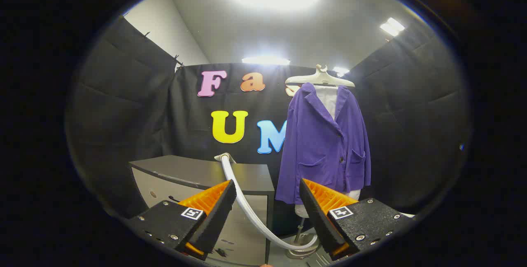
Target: Iron the clothes twice with a garment steamer, once on the left side and once on the right side.
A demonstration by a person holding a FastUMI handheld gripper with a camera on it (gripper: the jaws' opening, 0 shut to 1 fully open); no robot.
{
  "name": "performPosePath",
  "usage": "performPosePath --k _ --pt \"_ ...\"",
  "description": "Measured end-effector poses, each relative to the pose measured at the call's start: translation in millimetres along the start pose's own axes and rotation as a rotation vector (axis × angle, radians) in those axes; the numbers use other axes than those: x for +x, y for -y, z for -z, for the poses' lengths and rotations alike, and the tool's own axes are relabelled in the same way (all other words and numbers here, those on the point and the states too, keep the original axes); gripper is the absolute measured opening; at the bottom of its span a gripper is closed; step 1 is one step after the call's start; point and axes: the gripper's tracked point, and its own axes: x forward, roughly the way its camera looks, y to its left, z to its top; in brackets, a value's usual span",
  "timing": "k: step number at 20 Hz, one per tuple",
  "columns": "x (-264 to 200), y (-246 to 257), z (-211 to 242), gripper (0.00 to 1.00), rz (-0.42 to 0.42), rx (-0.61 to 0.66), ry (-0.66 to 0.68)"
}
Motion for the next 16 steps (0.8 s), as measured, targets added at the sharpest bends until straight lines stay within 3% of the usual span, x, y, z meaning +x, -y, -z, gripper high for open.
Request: performPosePath --k 16 --pt "-6.6 4.8 -3.2 0.94 -0.059 -0.055 0.005"
